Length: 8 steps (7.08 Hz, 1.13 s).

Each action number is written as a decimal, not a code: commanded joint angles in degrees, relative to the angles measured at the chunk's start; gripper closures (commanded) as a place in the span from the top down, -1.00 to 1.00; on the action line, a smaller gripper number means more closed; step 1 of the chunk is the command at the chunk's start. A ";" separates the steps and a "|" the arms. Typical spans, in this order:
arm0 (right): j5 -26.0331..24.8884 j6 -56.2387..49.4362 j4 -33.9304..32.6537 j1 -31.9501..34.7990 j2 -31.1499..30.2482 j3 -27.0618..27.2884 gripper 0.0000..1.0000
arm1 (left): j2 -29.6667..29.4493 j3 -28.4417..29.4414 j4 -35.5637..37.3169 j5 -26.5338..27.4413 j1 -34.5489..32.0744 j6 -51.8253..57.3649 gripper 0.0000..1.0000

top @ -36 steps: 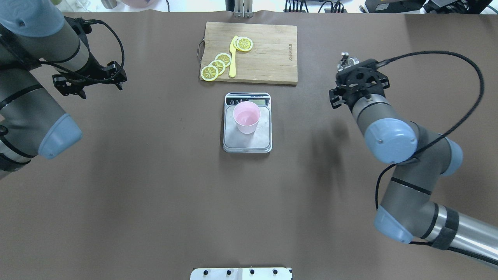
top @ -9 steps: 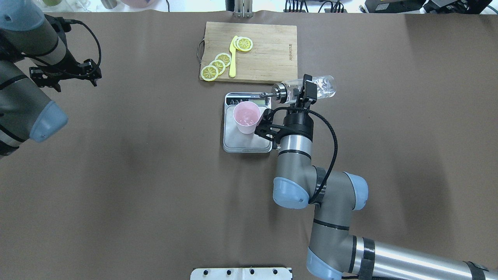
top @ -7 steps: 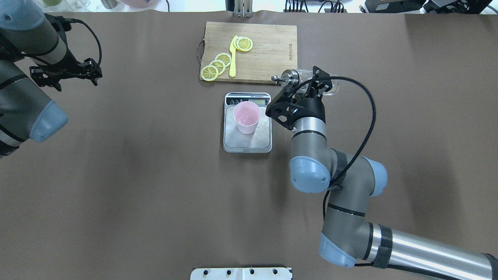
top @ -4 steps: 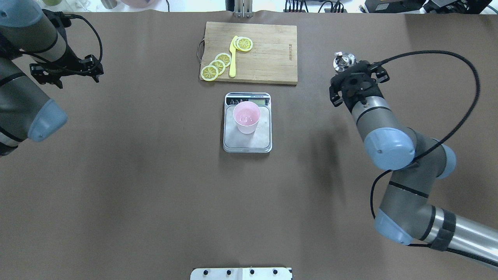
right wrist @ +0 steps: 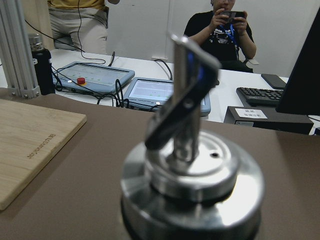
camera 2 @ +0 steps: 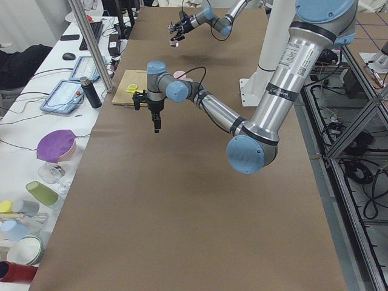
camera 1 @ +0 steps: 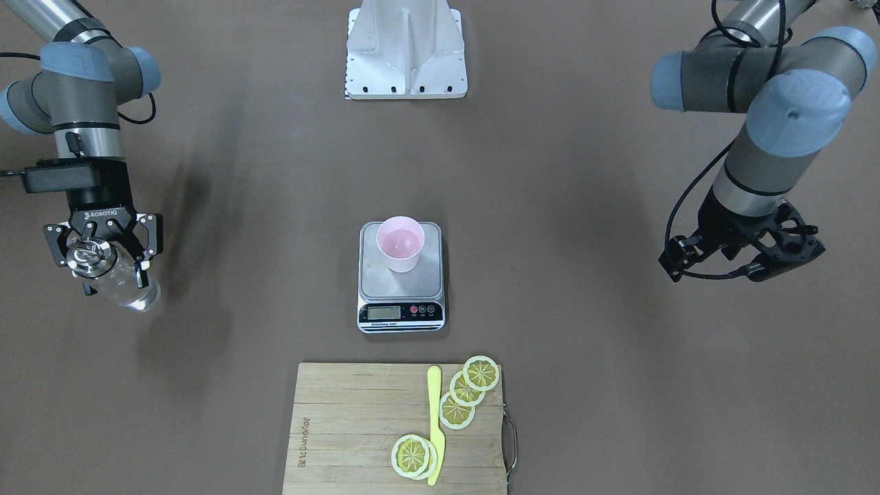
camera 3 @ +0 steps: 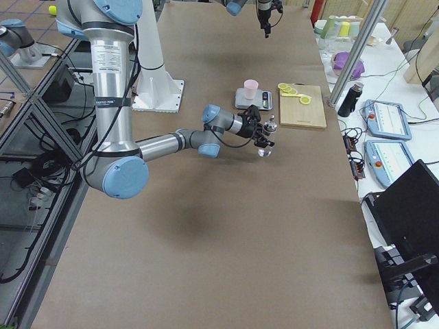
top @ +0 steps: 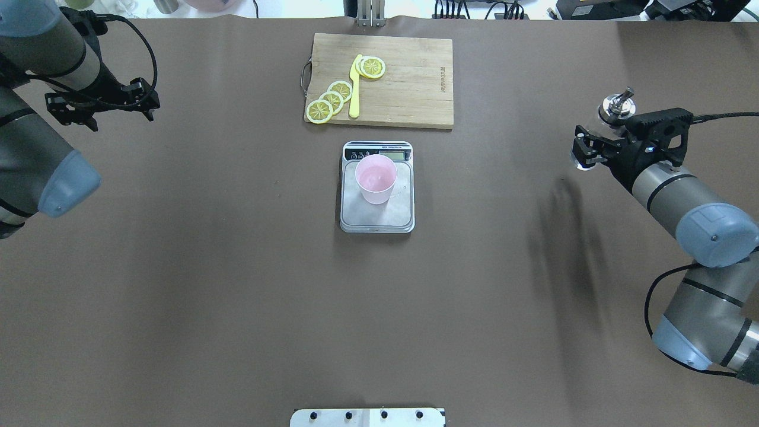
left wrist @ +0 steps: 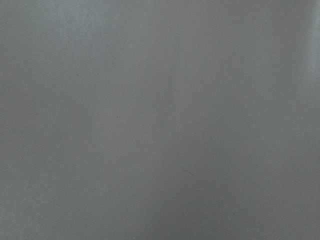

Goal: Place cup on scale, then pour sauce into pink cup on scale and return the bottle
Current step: 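Turn the bottle upright and carry it back with the right gripper, then lower the bottle onto the table with the right gripper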

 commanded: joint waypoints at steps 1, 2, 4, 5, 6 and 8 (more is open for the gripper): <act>1.77 2.99 8.66 0.30 -0.92 -6.11 -1.00 | 0.00 -0.01 0.01 0.01 0.09 -0.05 0.97; 1.77 2.73 9.03 0.21 -0.92 -6.30 -1.00 | 0.00 -0.01 0.01 0.01 0.09 -0.05 0.97; 1.68 2.46 8.95 0.12 -0.75 -6.48 -1.00 | 0.00 0.08 0.01 0.01 0.09 0.04 0.97; 1.68 2.46 8.95 0.12 -0.83 -6.57 -1.00 | 0.00 0.17 0.01 0.01 0.09 0.04 0.97; 1.68 2.46 8.95 0.12 -0.75 -7.18 -1.00 | 0.00 0.08 0.01 0.01 0.09 0.04 0.97; 1.77 1.94 8.95 0.03 -0.40 -8.23 -1.00 | 0.00 0.08 0.01 0.01 0.00 0.04 0.97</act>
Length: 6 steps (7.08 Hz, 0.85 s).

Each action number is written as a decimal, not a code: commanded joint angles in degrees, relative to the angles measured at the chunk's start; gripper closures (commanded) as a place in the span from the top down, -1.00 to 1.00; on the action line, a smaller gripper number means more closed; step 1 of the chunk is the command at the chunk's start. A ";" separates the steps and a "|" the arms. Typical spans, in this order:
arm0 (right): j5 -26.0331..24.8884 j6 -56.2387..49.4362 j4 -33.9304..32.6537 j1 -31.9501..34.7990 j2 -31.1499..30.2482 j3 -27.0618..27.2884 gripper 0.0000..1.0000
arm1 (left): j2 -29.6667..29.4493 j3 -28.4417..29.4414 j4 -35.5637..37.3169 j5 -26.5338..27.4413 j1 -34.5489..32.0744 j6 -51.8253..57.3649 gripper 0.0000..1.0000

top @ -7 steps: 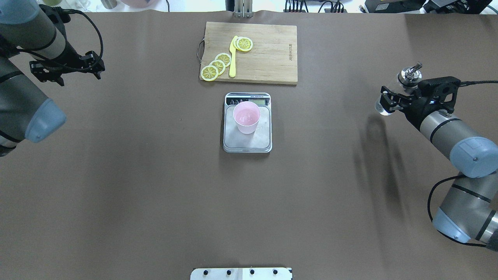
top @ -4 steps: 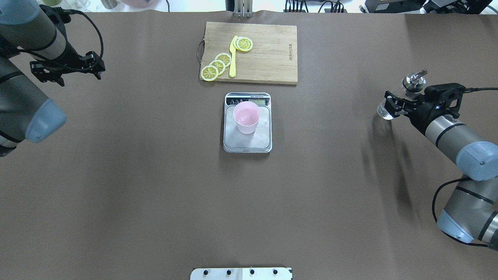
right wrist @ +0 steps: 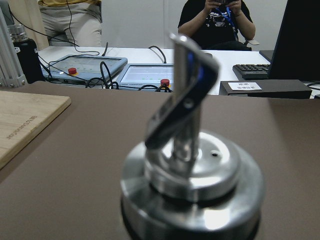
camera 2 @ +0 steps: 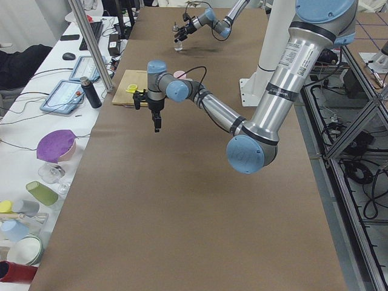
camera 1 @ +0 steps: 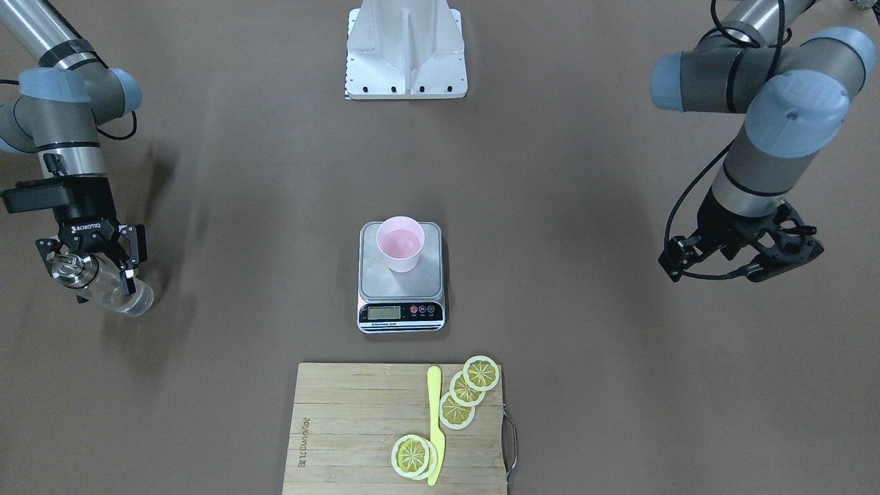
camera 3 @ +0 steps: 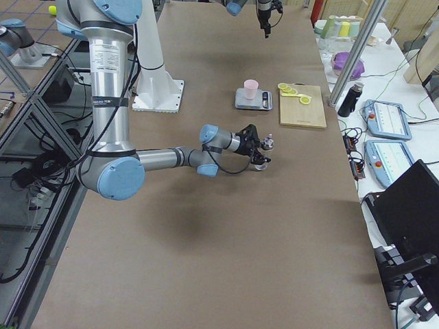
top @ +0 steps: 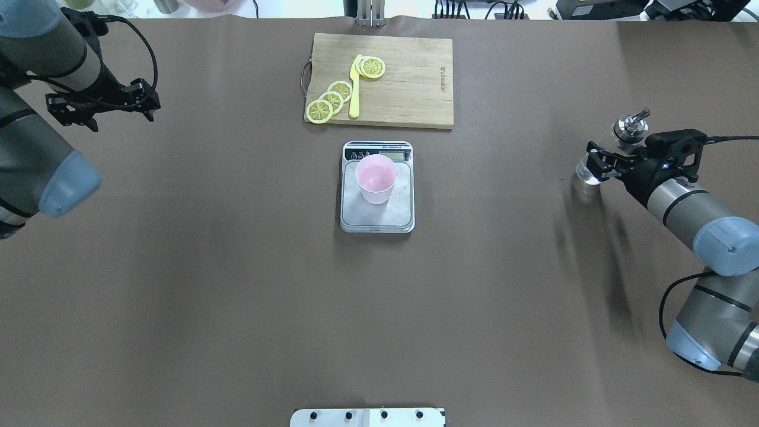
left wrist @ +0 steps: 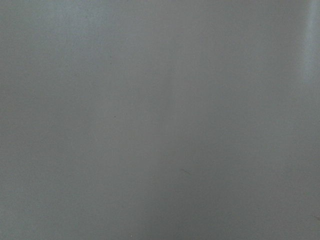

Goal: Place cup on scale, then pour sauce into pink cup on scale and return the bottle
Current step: 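Lower the bottle onto the table with the right gripper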

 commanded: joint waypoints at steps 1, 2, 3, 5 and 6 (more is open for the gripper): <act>0.03 -0.91 -0.09 -0.03 0.29 -0.73 -1.00 | 0.00 -0.04 0.00 0.00 0.01 0.00 0.97; 0.03 -0.91 0.00 -0.12 0.29 -0.99 -1.00 | 0.00 -0.04 0.00 0.00 0.01 0.00 0.97; 0.03 -0.91 -0.09 -0.12 0.38 -0.99 -1.00 | 0.00 -0.04 0.09 0.00 0.01 0.00 0.97; 0.21 -1.00 0.00 -0.21 0.47 -0.99 -0.60 | 0.00 -0.04 0.09 0.00 0.01 0.00 0.97; 0.21 -1.17 0.09 -0.29 0.47 -1.08 0.98 | 0.00 0.04 0.00 0.00 0.01 0.00 0.97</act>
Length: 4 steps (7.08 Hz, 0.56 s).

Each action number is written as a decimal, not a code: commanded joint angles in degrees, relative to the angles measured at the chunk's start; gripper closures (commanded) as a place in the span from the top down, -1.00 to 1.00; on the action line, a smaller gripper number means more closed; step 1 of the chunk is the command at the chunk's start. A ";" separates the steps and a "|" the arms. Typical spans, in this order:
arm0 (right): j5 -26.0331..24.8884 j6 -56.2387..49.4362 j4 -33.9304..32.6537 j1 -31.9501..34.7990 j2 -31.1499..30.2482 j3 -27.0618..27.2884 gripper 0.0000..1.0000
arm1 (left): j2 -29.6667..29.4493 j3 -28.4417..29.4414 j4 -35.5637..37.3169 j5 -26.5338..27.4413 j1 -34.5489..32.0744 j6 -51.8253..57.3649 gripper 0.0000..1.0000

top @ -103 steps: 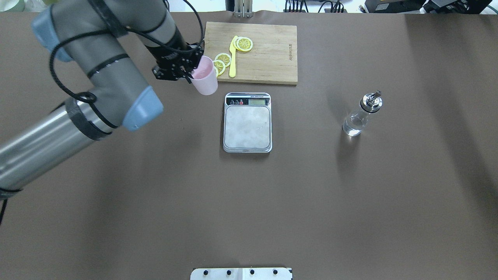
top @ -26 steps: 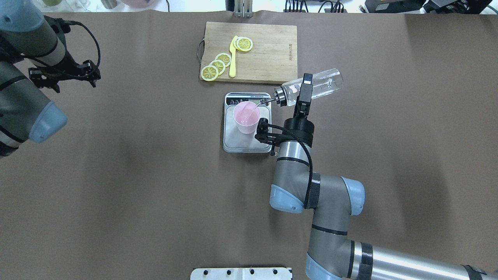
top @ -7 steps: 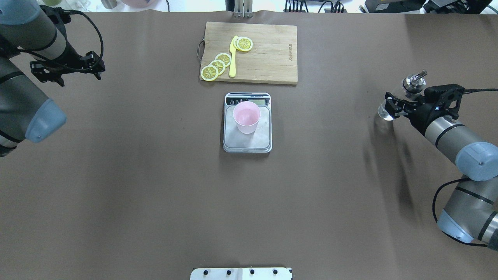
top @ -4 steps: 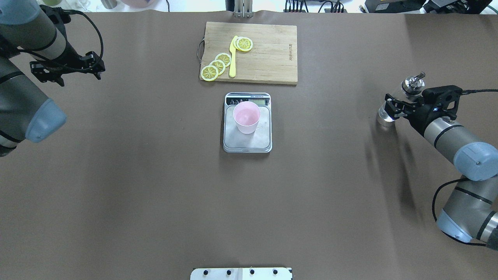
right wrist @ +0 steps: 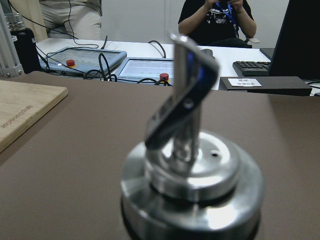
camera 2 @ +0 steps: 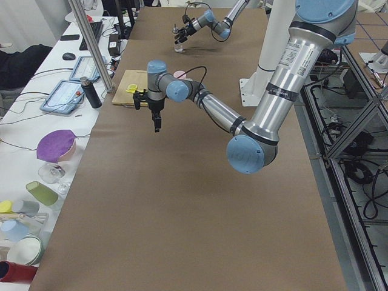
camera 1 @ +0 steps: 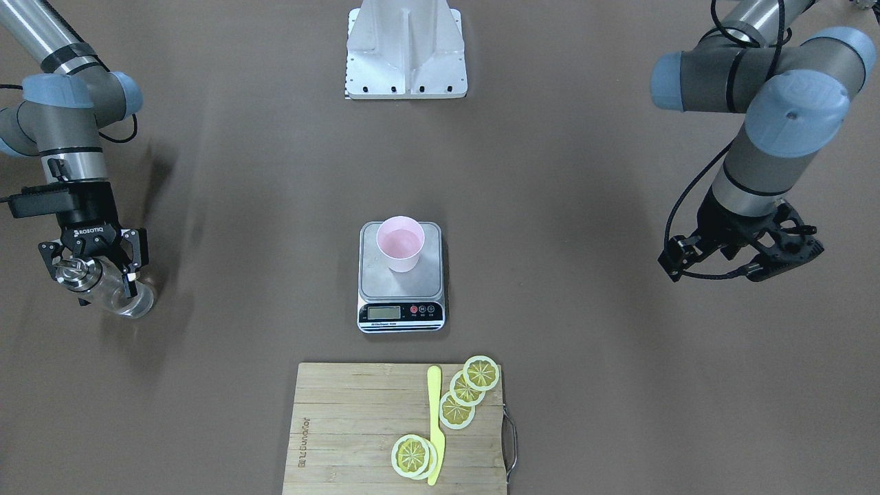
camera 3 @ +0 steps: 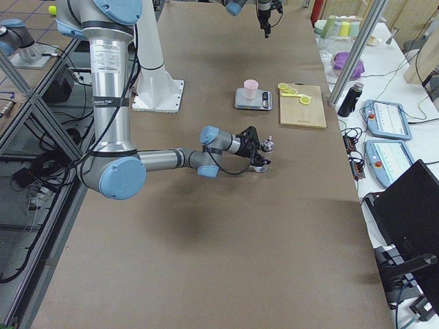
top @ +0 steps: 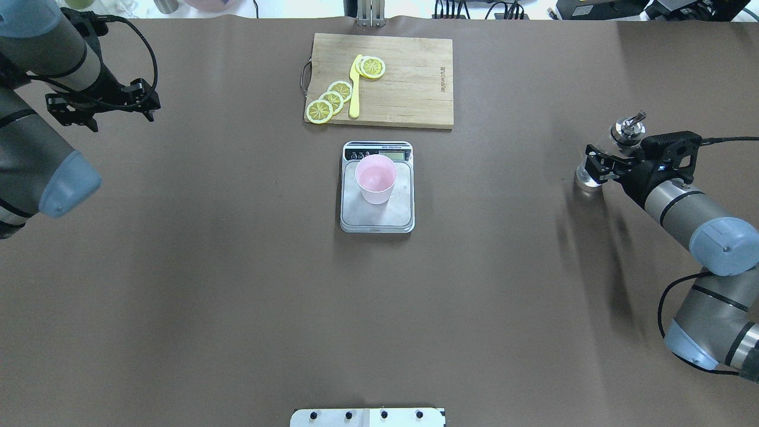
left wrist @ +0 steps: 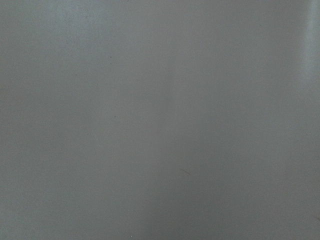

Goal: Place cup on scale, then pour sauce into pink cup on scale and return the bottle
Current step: 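Lower the bottle onto the table with the right gripper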

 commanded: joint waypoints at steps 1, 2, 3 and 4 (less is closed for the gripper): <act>-0.11 -0.25 0.12 -0.07 0.04 -0.06 1.00 | 0.00 0.07 0.04 0.00 0.00 0.00 0.97; -0.11 -0.25 0.12 -0.16 -0.22 -0.06 1.00 | 0.00 0.07 -0.04 0.00 0.00 0.00 0.97; -0.03 -0.25 0.12 -0.16 -0.57 0.29 1.00 | 0.00 0.07 0.04 0.00 0.00 0.00 0.97; 0.15 -0.17 0.12 -0.42 -1.53 1.08 1.00 | 0.00 -0.01 -0.04 0.00 -0.09 0.00 0.97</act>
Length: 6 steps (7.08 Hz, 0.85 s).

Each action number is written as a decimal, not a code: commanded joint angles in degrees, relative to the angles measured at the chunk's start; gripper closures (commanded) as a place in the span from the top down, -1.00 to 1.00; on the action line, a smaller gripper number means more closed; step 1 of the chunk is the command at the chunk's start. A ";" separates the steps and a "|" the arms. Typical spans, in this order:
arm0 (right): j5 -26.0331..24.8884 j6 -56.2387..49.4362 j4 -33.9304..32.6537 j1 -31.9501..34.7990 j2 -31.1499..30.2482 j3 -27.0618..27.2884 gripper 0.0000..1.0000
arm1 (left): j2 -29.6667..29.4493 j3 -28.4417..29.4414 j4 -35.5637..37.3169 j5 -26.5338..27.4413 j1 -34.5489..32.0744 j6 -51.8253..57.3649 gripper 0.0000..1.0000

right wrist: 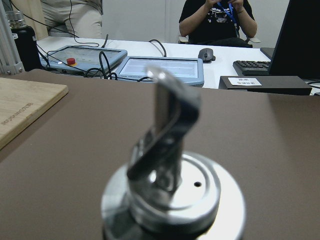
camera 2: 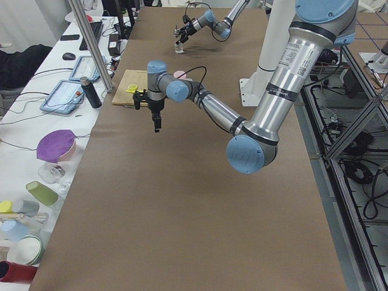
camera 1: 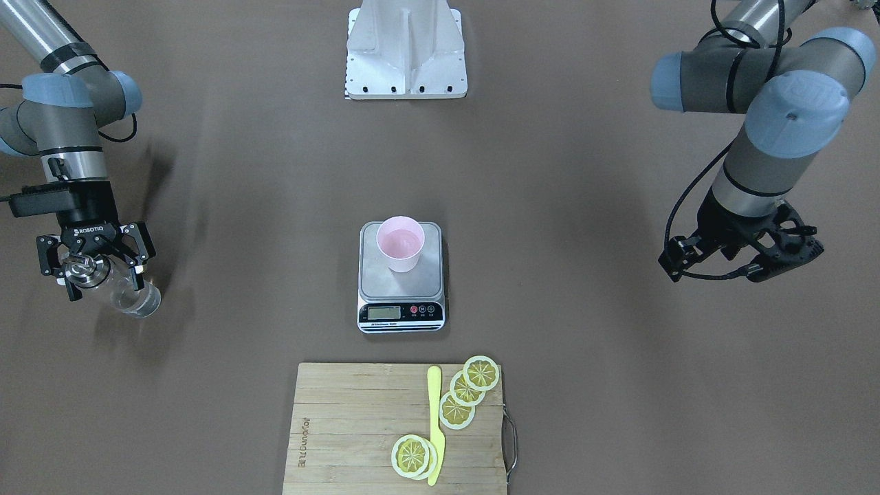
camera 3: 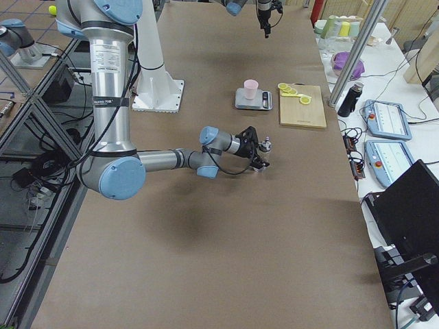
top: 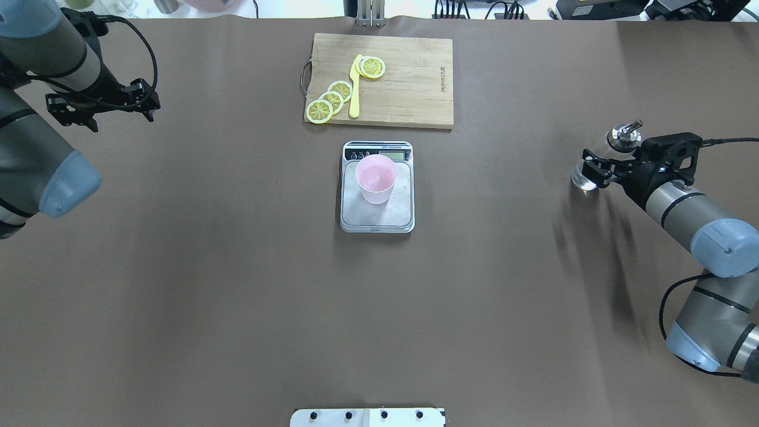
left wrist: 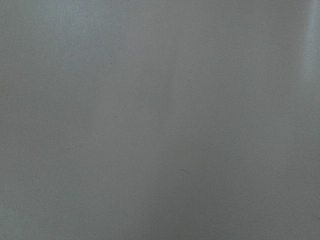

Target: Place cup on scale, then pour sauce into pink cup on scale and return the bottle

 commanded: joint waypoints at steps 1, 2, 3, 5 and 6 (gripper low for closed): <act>0.25 0.15 0.18 -2.29 -4.82 2.83 1.00 | 0.00 -0.07 0.04 0.00 -0.08 0.00 0.97; 0.25 1.02 0.00 -5.36 -7.91 6.94 1.00 | 0.17 -0.07 -0.04 0.09 -0.08 0.00 0.97; 0.25 1.82 0.00 -6.87 -9.85 9.59 1.00 | 0.26 -0.07 0.04 0.09 -0.08 0.00 0.97; 8.28 2.18 0.00 -7.15 -17.03 17.47 1.00 | 0.35 -0.16 -0.04 2.28 0.01 -0.35 0.97; 15.12 1.39 -1.13 -3.41 -20.65 21.87 1.00 | 0.61 -0.25 -0.31 2.29 0.01 -0.18 0.97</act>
